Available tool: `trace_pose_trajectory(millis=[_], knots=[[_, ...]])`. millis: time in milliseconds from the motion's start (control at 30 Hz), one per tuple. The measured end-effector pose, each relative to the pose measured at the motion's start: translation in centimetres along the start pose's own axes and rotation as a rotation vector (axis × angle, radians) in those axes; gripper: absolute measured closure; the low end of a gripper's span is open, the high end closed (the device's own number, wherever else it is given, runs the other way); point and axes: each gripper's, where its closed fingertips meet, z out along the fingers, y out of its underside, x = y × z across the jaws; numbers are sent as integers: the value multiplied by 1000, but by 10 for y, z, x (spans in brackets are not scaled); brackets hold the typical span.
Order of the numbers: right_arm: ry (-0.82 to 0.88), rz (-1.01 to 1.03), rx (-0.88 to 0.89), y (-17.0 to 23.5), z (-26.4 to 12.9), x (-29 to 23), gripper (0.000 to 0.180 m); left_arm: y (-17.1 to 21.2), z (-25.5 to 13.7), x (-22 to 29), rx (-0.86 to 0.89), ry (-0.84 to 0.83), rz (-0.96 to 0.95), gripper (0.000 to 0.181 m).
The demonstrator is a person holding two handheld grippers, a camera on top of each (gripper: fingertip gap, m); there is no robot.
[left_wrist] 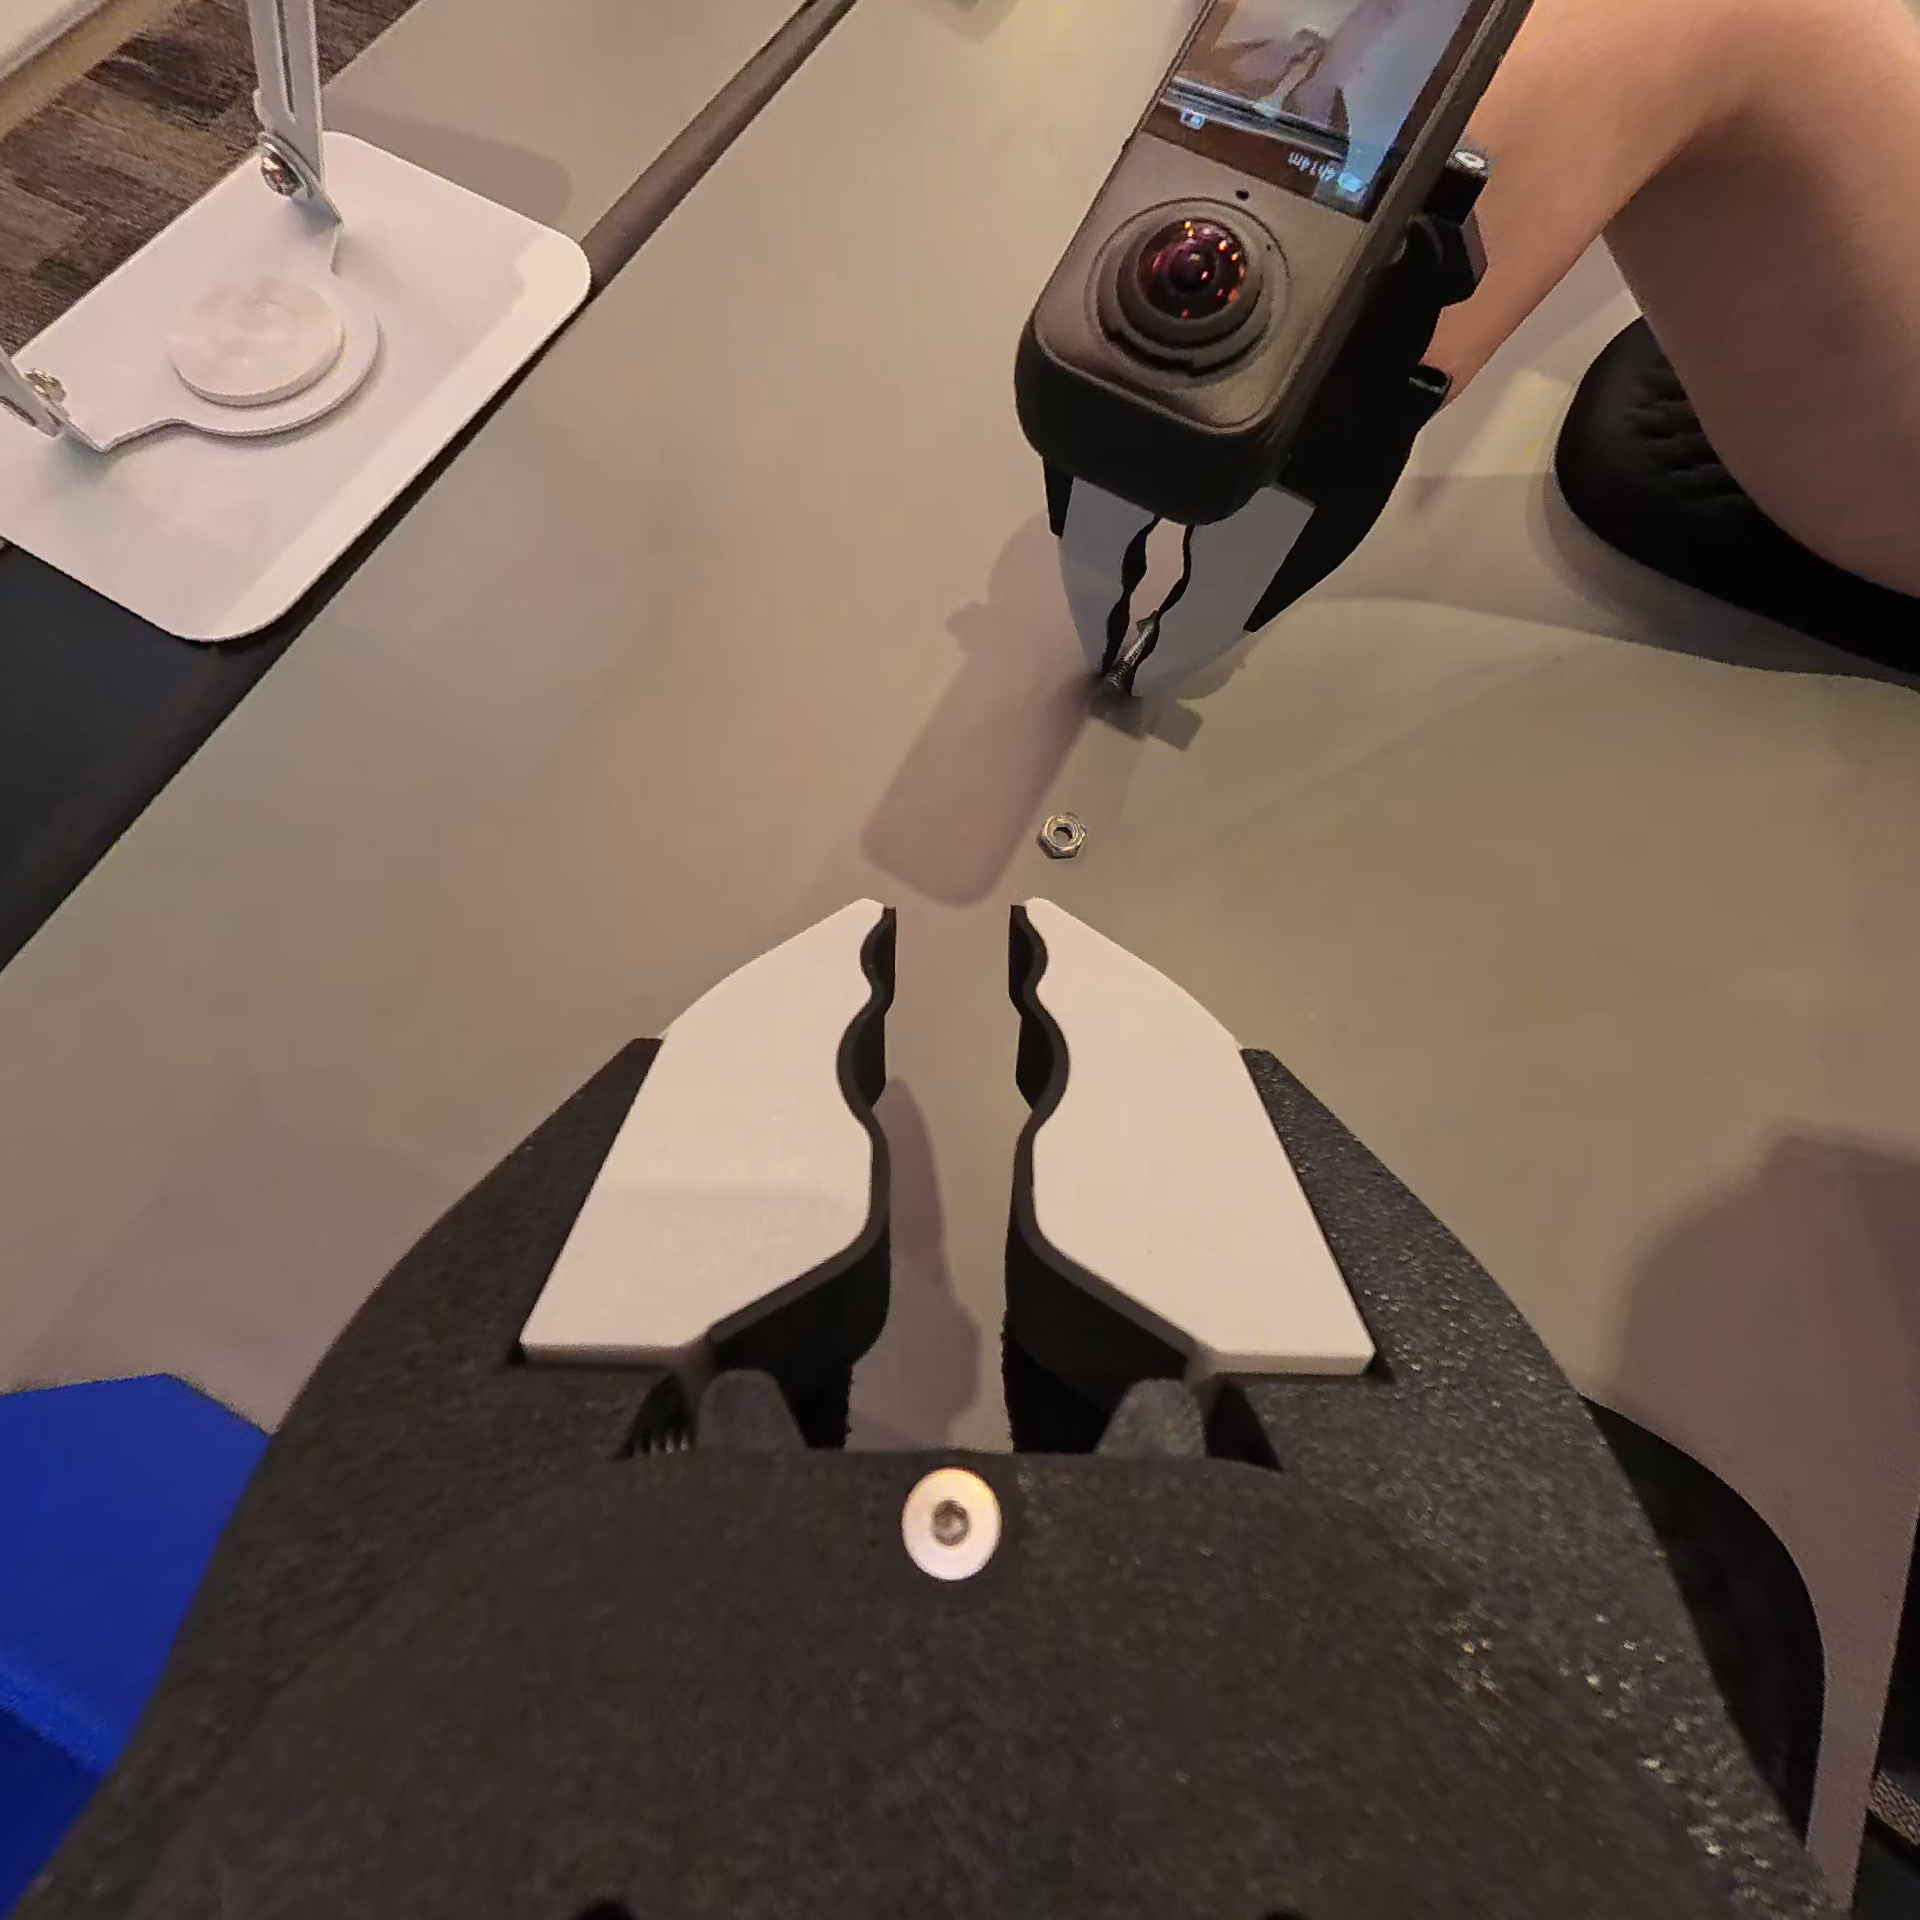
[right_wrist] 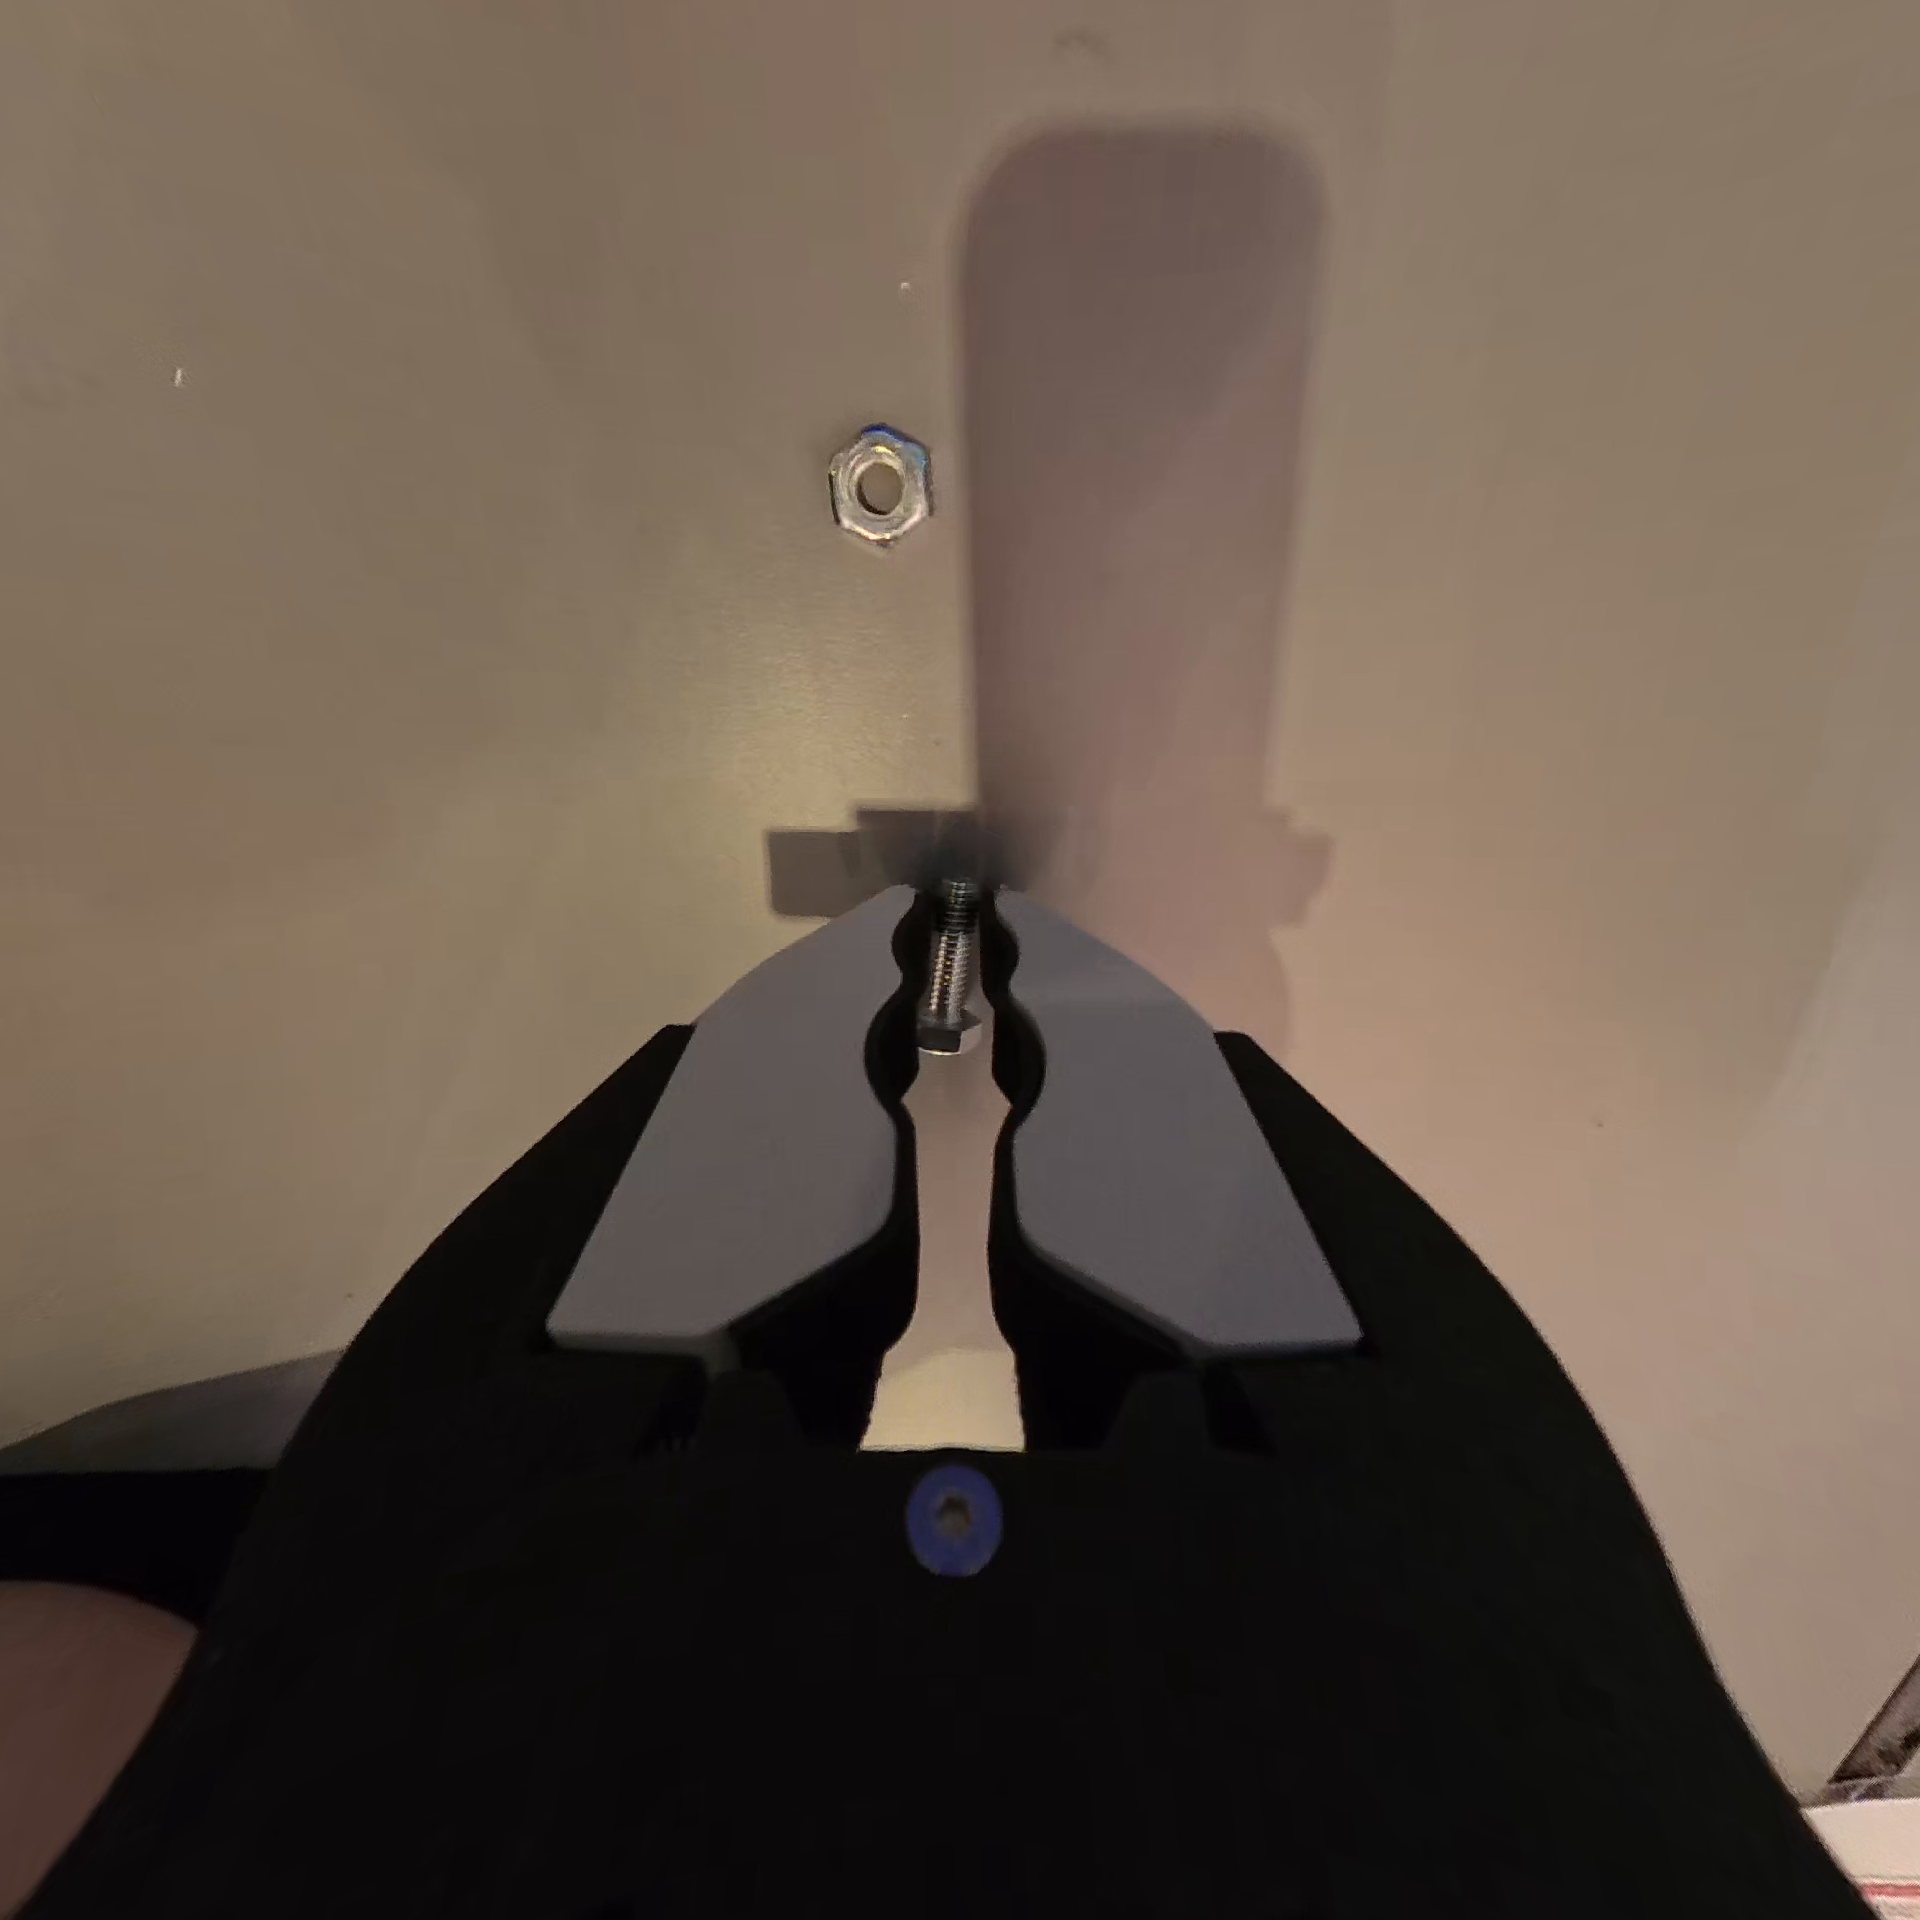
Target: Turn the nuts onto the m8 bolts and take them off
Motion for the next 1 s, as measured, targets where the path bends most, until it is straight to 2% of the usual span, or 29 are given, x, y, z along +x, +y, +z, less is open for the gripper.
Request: trace_pose_trajectory(millis=[167,233,333,533,633,800,1000], knots=[[-21,-6,43,-1,-1,1,173,-4,3,0,15,-1,-3,161],[-11,8,143,-9,-9,8,173,-11,4,0,58,6,-9,161],[-40,67,414,-28,-43,15,172,-27,4,3,186,31,-15,161],[-119,205,1102,-52,-163,31,173,-69,5,20,460,103,4,160],[-148,200,1321,-50,-208,27,173,-97,10,27,549,81,24,155],[-44,70,1443,-52,-245,8,173,-145,16,50,628,116,96,141],[133,-19,1485,-55,-268,-4,172,-184,19,66,672,105,195,139]])
